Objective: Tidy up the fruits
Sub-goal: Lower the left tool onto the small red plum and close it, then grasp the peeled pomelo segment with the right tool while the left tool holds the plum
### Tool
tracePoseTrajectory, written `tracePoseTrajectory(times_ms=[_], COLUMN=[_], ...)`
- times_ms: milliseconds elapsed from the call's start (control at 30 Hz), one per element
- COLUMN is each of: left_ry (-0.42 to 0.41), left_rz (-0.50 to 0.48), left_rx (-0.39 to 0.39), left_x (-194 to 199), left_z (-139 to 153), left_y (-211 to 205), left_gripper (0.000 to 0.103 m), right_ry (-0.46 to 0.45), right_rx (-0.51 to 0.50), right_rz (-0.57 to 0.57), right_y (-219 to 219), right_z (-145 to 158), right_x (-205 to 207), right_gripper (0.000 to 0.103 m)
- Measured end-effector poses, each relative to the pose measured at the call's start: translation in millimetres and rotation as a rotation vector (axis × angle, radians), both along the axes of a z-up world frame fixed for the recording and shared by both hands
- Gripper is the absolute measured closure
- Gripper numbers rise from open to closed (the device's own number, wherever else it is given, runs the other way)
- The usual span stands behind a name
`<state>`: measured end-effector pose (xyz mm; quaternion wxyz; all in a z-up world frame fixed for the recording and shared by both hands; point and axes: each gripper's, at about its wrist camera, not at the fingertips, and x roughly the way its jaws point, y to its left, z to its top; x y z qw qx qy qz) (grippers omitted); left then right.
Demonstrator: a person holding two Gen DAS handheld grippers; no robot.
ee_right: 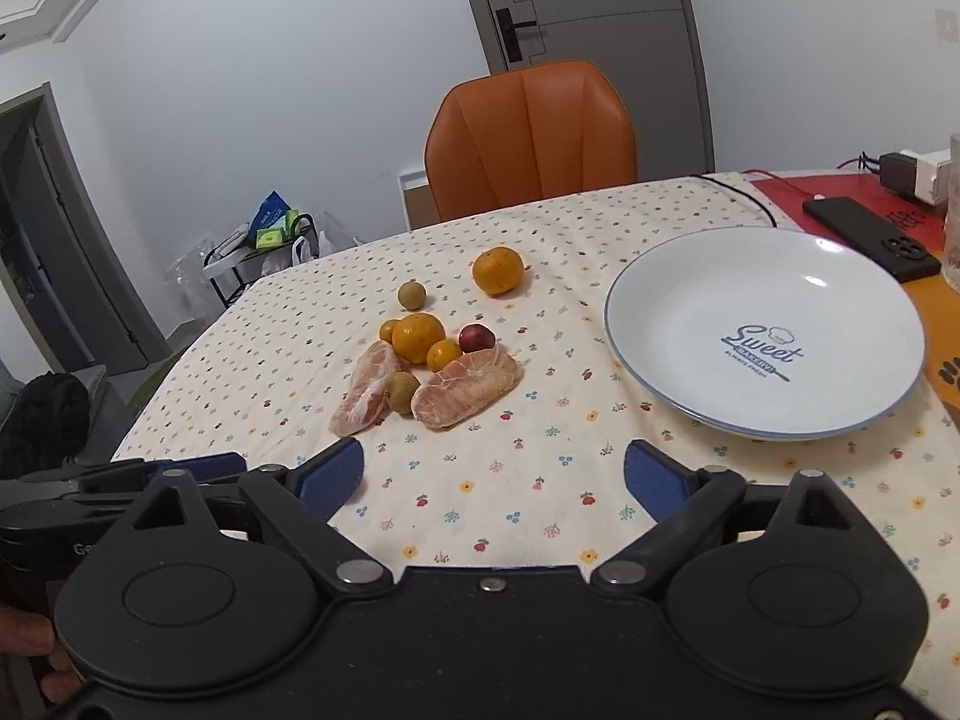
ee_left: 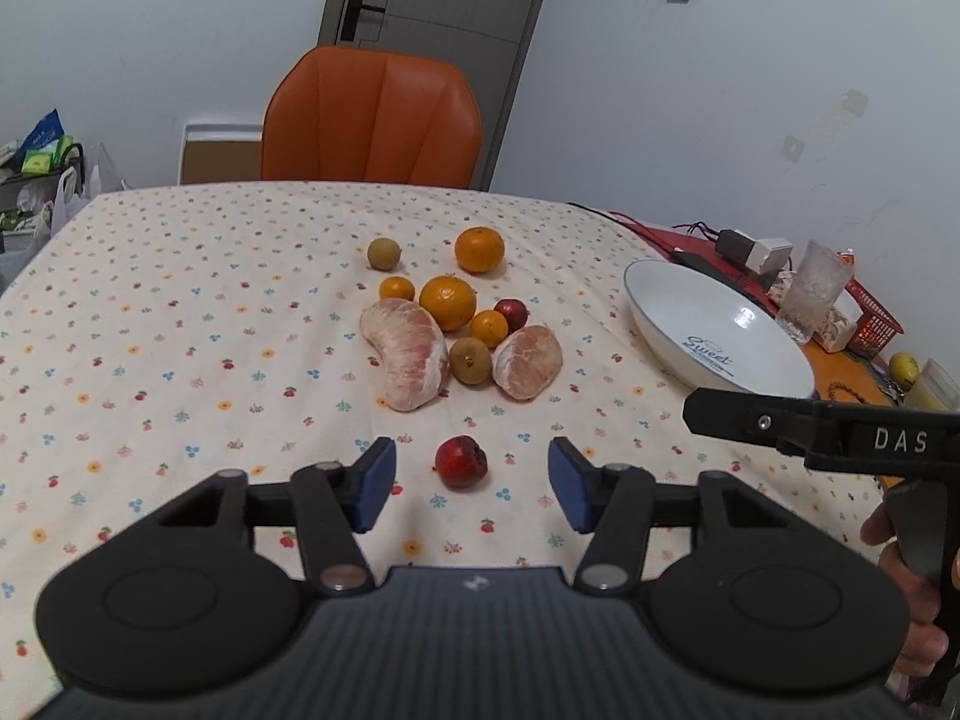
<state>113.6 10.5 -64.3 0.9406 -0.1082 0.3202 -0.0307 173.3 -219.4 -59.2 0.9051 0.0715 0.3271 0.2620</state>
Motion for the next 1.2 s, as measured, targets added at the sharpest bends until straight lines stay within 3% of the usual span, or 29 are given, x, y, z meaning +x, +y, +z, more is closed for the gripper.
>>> tracePoseTrajectory(times_ms=[267,433,567,1200], left_ry=[0.037,0.077,0.074,0.038], left_rz=[0.0,-0.003,-0.009,0.05], left_rx=[-0.002,0.01,0.013,-0.008], left_x=[18.2,30.2,34.8,42.6], left_z=[-12.5,-23.5,-25.8,-10.6], left_y=[0.3,-1.4,0.1,39.2], left_gripper=[0.055,0.066,0.082,0.081], right_ry=[0.03,0.046,0.057,0.093], right_rx=[-0.006,-0.015,-0.018,-0.032], right_rz=[0.023,0.038,0.047,0.066], right_y=[8.9,16.1,22.2,61.7], right_z=[-10.0,-16.1,-20.0,-29.8], right_x=[13.1,21.2,27.8,66.6], right_gripper=[0.017,0.019,0.019,0.033])
